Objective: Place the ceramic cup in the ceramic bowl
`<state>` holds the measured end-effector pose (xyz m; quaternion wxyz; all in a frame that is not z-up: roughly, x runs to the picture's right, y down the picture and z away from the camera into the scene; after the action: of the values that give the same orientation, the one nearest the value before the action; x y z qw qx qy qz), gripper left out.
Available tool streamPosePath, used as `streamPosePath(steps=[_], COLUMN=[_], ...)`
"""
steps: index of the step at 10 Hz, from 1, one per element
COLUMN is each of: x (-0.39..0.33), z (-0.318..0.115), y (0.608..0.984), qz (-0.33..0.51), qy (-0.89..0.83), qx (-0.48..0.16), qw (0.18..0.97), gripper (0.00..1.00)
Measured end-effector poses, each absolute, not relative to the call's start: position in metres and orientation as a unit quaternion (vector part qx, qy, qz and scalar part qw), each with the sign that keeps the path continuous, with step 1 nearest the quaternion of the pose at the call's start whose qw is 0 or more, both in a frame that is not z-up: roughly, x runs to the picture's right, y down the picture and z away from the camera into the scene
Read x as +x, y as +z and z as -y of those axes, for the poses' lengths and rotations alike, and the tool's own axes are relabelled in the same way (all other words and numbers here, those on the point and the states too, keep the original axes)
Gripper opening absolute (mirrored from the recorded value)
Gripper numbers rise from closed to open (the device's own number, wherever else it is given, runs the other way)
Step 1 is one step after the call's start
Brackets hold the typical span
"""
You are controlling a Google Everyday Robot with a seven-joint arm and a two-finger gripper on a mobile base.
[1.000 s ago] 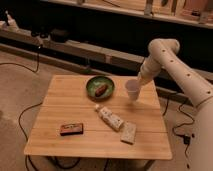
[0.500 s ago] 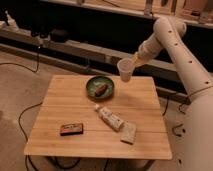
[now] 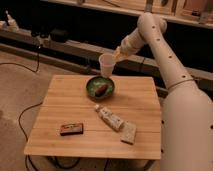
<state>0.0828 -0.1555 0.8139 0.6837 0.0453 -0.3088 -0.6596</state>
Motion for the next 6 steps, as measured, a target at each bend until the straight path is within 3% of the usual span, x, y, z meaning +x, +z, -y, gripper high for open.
streamPosePath(steps=[6], x=[0.063], z=[0.127], y=[0.872], qz=[0.328], qy=[-0.673], qx=[0.063], qw=[0.660], gripper=[0.00])
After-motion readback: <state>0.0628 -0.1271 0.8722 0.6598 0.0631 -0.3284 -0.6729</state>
